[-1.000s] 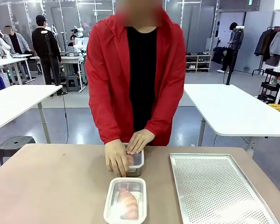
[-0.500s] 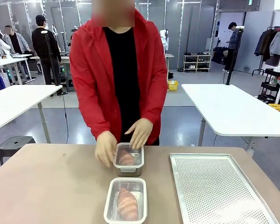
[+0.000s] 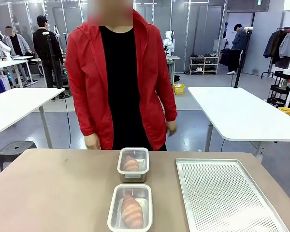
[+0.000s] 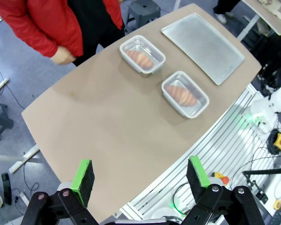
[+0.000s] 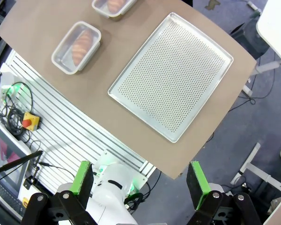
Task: Place the bread into the airtight container.
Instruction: Pick up a Butter Roll and place it into an empty Airtight Container.
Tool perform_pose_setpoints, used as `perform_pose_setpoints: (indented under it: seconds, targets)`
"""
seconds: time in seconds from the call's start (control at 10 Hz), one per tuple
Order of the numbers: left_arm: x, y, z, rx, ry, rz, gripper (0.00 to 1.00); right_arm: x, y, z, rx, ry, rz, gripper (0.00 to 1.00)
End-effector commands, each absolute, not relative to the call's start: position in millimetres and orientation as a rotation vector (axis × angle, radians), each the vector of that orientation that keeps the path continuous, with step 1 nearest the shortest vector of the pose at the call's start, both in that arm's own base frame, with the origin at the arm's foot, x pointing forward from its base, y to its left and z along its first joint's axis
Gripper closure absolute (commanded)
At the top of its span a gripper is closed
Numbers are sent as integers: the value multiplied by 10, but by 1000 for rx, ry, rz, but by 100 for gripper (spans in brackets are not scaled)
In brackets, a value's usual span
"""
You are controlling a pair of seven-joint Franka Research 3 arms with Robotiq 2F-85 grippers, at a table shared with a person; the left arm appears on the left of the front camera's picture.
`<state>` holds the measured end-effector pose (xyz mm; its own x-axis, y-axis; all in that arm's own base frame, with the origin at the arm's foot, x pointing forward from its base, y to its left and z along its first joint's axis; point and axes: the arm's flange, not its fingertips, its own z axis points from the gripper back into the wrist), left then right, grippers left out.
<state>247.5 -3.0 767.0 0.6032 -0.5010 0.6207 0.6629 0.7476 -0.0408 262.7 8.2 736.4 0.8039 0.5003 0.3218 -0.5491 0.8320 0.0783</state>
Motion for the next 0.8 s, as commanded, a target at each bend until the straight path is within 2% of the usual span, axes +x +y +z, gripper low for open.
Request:
perform_pose_setpoints:
  seconds: [0.0, 0.7]
  targets:
    - [2465, -39, 7683, -292, -628, -700, 0, 2645, 73, 7383, 170, -297, 567, 0]
    - [2465, -39, 7683, -292, -628, -700, 0, 2645, 73, 7383, 170, -297, 567, 0]
